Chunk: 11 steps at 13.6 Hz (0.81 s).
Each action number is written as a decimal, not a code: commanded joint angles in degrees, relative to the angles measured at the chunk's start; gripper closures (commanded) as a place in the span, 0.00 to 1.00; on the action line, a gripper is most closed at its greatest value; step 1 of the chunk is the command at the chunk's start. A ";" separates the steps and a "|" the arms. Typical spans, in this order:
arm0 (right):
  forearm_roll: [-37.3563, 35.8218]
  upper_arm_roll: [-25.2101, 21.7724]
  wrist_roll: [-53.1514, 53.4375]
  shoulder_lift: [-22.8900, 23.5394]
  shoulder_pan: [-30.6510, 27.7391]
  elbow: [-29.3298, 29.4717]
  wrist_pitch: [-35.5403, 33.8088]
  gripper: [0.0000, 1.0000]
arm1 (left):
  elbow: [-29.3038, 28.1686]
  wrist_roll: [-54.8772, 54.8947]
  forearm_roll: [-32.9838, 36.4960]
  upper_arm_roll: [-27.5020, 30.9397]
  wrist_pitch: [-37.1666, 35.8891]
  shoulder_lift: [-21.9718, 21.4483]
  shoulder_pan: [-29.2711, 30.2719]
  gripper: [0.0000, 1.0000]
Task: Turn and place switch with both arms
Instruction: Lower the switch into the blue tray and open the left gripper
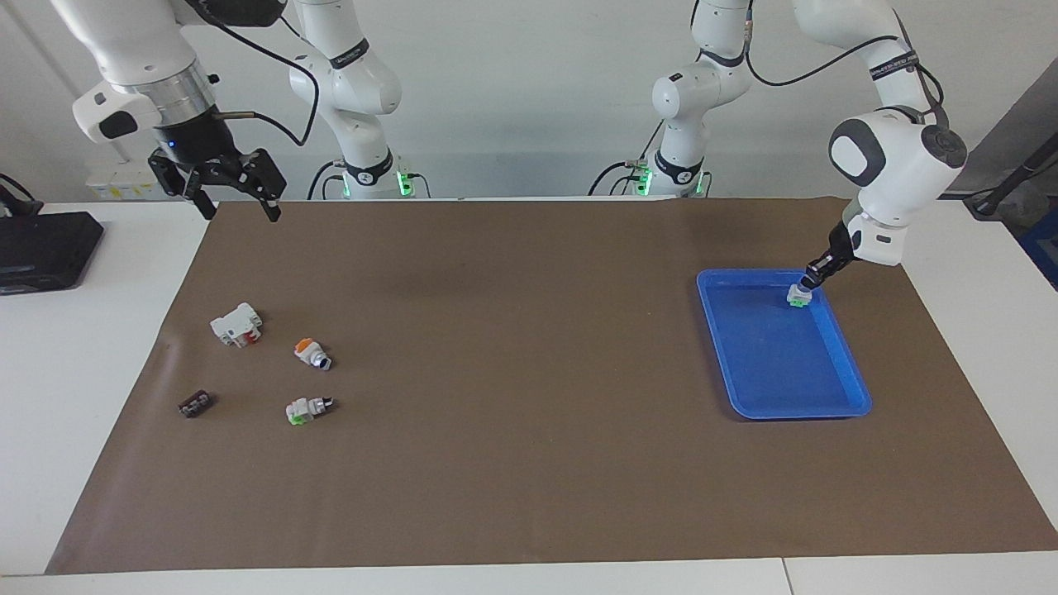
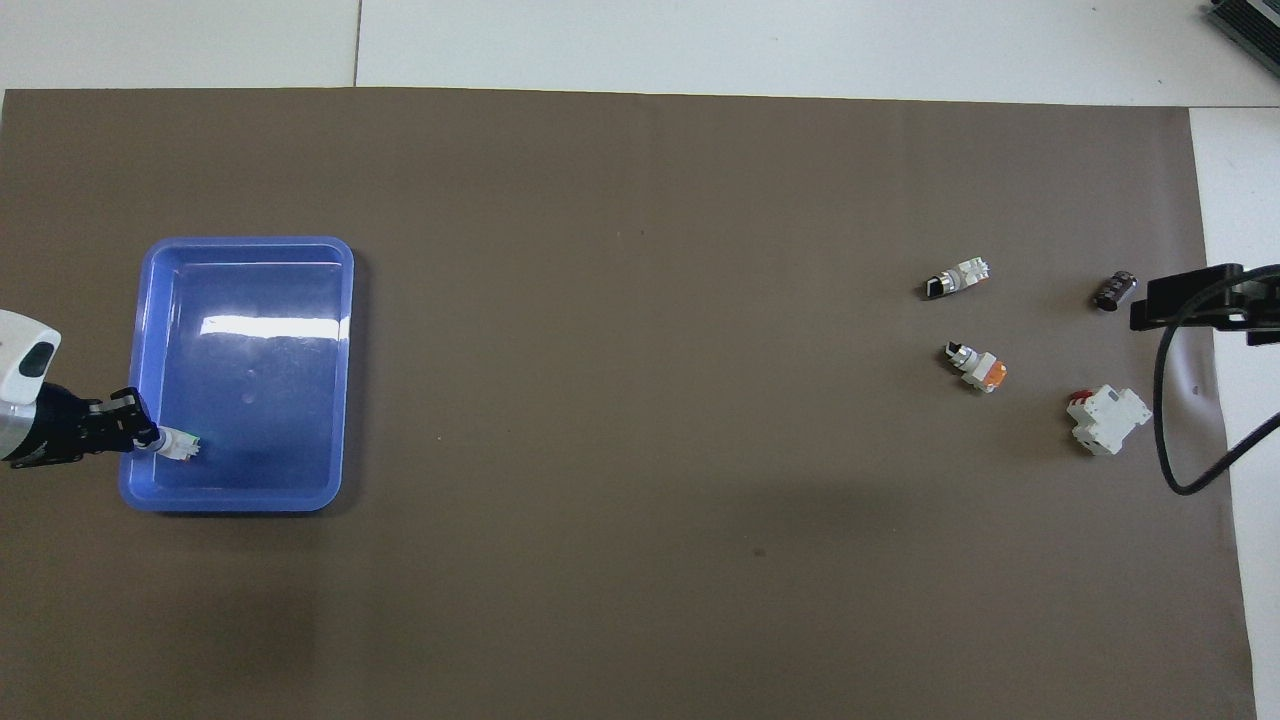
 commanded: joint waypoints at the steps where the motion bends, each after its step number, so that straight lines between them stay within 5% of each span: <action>1: -1.24 -5.85 1.12 0.56 5.60 0.40 -1.56 0.00 | 8.16 0.37 1.28 -0.13 -5.96 2.77 -1.78 0.34; 7: -2.56 -12.11 -0.54 0.12 10.98 -1.44 -1.03 0.00 | 36.99 -0.15 1.63 0.05 -25.55 13.58 -13.47 0.32; 11: -2.82 -6.06 -0.55 0.39 6.50 -0.92 -2.70 0.00 | 42.02 -0.24 1.63 0.31 -30.59 14.39 -20.16 0.30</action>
